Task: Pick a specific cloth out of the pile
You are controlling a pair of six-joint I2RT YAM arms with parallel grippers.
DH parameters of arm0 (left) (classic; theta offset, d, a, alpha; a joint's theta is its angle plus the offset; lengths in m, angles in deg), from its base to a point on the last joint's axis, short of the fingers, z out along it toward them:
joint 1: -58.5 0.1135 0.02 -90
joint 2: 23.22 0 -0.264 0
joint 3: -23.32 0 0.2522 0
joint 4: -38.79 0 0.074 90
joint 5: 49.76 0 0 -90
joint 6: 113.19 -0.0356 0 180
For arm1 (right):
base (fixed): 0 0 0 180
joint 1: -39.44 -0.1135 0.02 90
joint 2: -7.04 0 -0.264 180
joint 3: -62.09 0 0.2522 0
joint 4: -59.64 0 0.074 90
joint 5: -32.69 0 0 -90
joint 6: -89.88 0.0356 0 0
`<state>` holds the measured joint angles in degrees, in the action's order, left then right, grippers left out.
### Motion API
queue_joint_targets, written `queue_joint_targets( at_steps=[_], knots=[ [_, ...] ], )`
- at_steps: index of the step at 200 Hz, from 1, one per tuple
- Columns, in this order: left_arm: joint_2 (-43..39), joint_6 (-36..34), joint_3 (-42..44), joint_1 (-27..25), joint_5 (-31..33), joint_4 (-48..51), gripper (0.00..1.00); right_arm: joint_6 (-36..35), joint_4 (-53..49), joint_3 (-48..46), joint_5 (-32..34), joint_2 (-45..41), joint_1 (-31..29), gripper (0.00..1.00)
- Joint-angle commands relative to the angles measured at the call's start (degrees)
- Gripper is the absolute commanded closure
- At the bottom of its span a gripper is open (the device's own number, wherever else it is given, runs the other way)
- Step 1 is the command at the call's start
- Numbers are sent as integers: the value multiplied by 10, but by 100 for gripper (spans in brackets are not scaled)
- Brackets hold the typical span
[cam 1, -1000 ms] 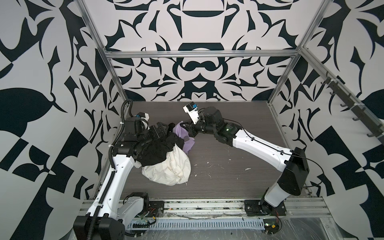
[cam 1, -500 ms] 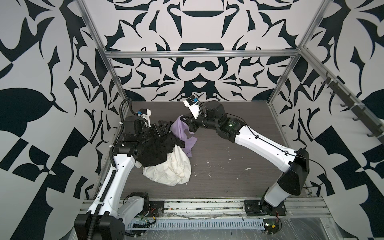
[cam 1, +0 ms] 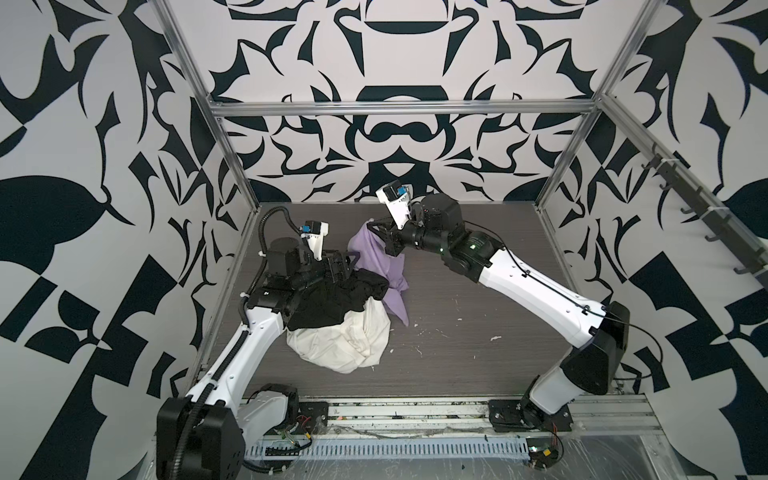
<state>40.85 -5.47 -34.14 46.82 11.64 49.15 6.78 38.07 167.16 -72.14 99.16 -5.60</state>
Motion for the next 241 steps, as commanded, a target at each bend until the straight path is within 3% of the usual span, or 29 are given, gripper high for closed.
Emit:
queue_joint_targets(
  at_steps=[1,73,174,241],
  knots=[
    [22,-44,10,-10,-14,-96,14,4,65,-3,-10,-32,5,100],
    [78,-53,7,-46,-27,-162,14,16,84,-38,-13,-43,16,100],
    [121,-39,-15,-47,-52,-149,75,22,89,-54,-6,-47,24,100],
    [118,-36,-15,-47,-33,-137,95,25,84,-55,-3,-51,25,100]
  ],
)
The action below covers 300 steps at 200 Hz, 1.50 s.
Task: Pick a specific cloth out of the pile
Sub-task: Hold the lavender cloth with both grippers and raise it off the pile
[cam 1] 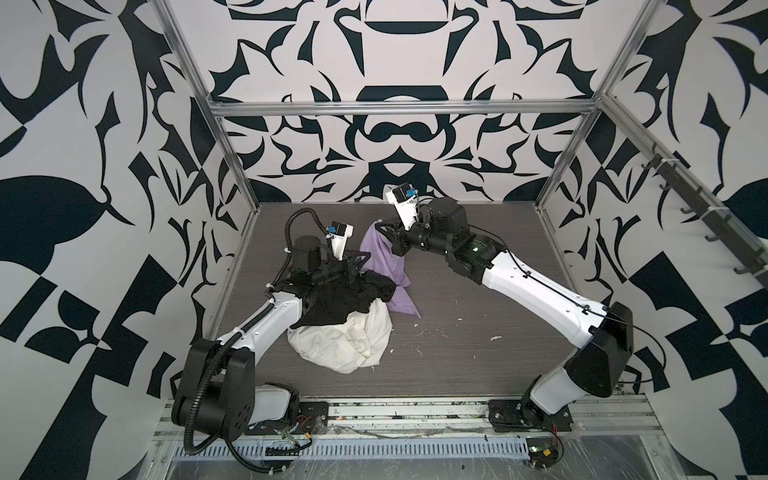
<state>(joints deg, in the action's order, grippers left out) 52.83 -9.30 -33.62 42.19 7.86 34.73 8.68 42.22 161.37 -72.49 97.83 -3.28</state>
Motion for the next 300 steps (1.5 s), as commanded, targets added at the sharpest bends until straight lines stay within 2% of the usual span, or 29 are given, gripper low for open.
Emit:
queue_joint_targets(
  at_steps=[1,20,84,157,300],
  knots=[
    [-2,2,-20,0,4,7,95,6,43,3,1,-38,2,100],
    [-1,5,-23,0,6,10,100,7,43,3,3,-41,2,100],
    [-1,22,-44,0,26,21,100,12,42,6,6,-47,2,100],
    [-7,49,-48,-4,19,21,100,31,42,-24,9,-61,2,100],
    [13,39,-107,-8,13,34,100,33,40,-34,27,-66,2,100]
  ],
)
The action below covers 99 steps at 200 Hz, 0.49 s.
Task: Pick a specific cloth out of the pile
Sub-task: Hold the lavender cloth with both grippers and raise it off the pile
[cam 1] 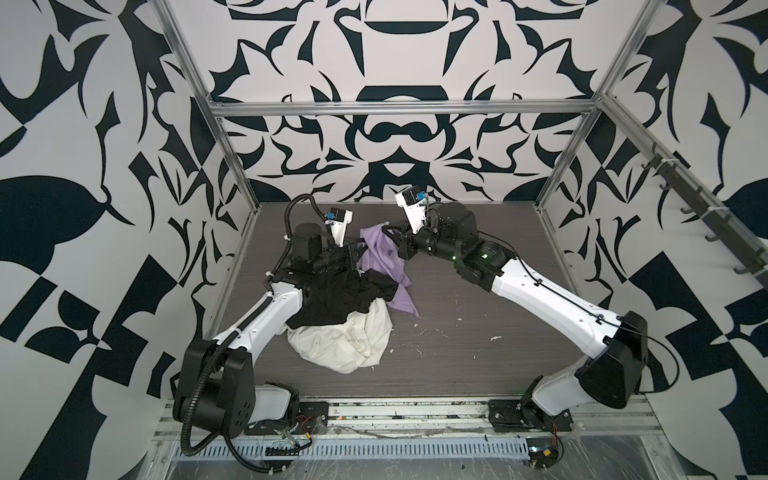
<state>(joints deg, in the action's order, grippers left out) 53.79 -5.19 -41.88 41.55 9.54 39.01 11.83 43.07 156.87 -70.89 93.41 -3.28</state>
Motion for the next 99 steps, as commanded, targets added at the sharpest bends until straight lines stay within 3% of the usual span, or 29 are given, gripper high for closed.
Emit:
queue_joint_targets(
  at_steps=[1,99],
  knots=[
    [3,-2,-25,-2,-4,-8,100,2,32,11,11,-22,1,100],
    [16,13,-53,-17,10,-22,100,4,34,-3,36,-29,2,100]
  ],
)
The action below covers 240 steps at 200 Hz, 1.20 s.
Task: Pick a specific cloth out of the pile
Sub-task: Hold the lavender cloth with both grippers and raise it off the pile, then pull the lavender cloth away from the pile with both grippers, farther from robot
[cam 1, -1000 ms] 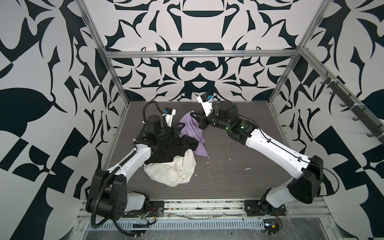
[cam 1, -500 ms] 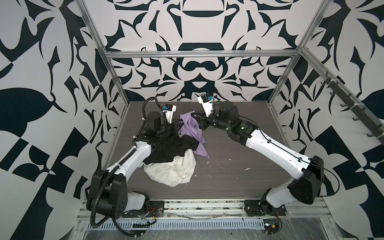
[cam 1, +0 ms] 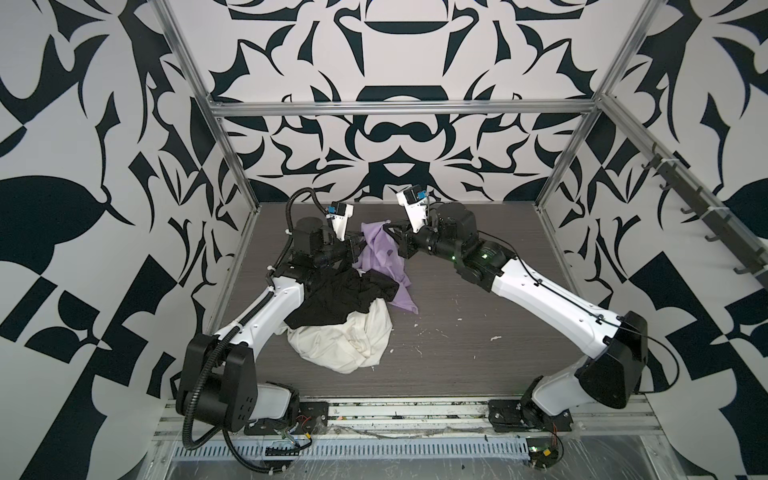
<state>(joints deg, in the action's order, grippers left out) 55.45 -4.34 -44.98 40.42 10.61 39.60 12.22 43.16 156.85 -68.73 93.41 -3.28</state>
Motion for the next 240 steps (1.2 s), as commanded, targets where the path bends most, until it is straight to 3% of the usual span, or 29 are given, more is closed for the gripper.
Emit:
queue_joint_targets(
  at_steps=[1,240],
  knots=[
    [-1,5,-22,-6,0,-28,100,0,33,-3,15,-30,2,100],
    [-11,45,-86,-53,8,-60,100,6,-18,4,49,-65,30,100]
  ],
)
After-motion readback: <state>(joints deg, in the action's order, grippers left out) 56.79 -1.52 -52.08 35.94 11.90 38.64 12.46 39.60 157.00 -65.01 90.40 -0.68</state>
